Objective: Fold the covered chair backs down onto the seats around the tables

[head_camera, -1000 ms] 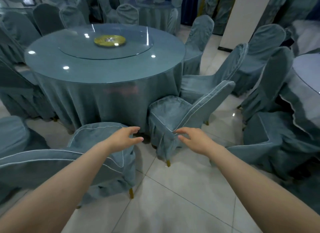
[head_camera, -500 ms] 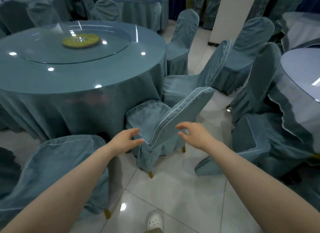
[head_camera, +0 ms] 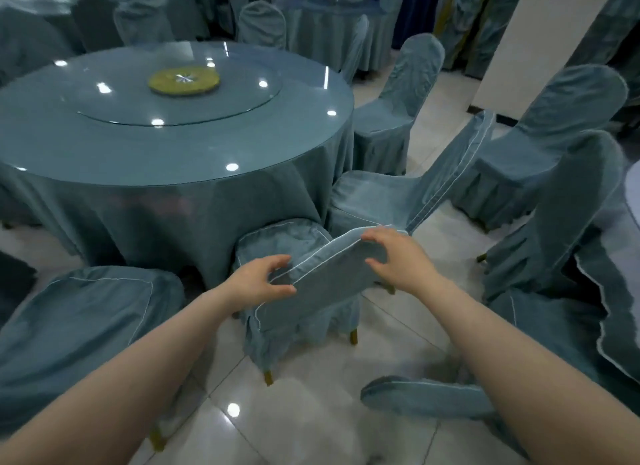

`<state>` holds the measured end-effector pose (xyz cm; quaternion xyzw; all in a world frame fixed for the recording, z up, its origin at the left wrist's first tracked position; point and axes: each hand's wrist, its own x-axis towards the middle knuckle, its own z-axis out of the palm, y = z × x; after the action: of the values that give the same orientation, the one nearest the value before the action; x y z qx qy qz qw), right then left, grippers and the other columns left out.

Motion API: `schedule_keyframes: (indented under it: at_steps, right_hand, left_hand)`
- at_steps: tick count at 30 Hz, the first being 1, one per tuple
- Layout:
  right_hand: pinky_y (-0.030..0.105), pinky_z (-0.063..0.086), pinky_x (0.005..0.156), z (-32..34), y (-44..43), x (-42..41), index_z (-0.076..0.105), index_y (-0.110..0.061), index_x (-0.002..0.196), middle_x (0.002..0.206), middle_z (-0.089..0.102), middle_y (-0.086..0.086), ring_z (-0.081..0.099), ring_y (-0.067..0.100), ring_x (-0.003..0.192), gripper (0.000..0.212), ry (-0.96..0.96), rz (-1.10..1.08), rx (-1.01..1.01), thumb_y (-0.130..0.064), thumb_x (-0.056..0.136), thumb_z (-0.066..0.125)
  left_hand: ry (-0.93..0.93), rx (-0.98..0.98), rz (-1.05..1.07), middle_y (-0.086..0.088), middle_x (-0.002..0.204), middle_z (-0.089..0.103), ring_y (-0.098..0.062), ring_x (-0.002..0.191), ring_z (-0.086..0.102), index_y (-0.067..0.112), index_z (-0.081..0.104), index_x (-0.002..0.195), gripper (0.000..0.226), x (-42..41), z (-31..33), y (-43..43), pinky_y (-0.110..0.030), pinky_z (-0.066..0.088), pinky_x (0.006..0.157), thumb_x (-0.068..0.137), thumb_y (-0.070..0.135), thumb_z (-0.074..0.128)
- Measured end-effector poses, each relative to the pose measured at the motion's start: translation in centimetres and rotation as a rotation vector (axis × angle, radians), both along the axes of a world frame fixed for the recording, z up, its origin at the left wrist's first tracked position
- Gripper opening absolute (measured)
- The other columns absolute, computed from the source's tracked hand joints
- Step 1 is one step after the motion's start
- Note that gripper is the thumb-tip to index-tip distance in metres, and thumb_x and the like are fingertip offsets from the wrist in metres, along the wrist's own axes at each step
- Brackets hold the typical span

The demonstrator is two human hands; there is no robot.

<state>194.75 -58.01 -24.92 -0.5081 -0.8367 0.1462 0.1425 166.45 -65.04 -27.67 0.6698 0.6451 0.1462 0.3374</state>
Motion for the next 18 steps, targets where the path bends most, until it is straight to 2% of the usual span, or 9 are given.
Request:
schedule_keyframes:
  at_steps: [4, 9, 14, 18]
  right_hand:
    - [0.032, 0.030, 0.110, -1.3, 4.5, 3.8, 0.044, -0.031, 0.137, 0.142, 0.048, -0.010, 0.030, 0.012, 0.140, 0.060, -0.062, 0.128, -0.069, -0.027, 0.082, 0.066]
    - [0.030, 0.023, 0.113, -2.5, 8.2, 6.4, 0.031, -0.033, 0.145, 0.151, 0.035, -0.009, 0.024, 0.013, 0.142, 0.074, -0.085, 0.281, -0.110, -0.026, 0.082, 0.069]
    - [0.033, 0.029, 0.112, -3.0, 9.9, 5.3, 0.034, -0.031, 0.144, 0.146, 0.042, -0.008, 0.034, 0.014, 0.136, 0.071, -0.085, 0.434, -0.086, -0.026, 0.082, 0.069]
    - [0.041, 0.037, 0.104, -3.3, 10.3, 4.1, 0.036, -0.032, 0.140, 0.139, 0.048, -0.008, 0.044, 0.016, 0.127, 0.065, -0.119, 0.412, -0.043, -0.025, 0.083, 0.065]
  left_hand:
    - [0.039, 0.050, 0.180, 0.011, 0.139, 0.048, -0.008, 0.124, 0.047, 0.026, 0.040, 0.141, 0.075, 4.6, -0.3, 0.6, -0.024, 0.037, 0.102, 0.076, 0.038, 0.075]
    - [0.284, 0.160, 0.271, 0.009, 0.135, 0.051, -0.014, 0.119, 0.050, 0.032, 0.035, 0.142, 0.073, 9.4, 0.0, 2.2, -0.030, 0.043, 0.096, 0.077, 0.024, 0.068]
    - [0.473, 0.143, 0.398, 0.000, 0.120, 0.058, -0.026, 0.106, 0.055, 0.028, 0.039, 0.136, 0.064, 11.6, -0.3, 2.8, -0.035, 0.046, 0.082, 0.078, 0.012, 0.059]
    - [0.544, 0.131, 0.484, -0.003, 0.106, 0.059, -0.027, 0.095, 0.054, 0.020, 0.051, 0.115, 0.034, 12.1, -0.4, 3.7, -0.036, 0.045, 0.073, 0.081, 0.017, 0.058]
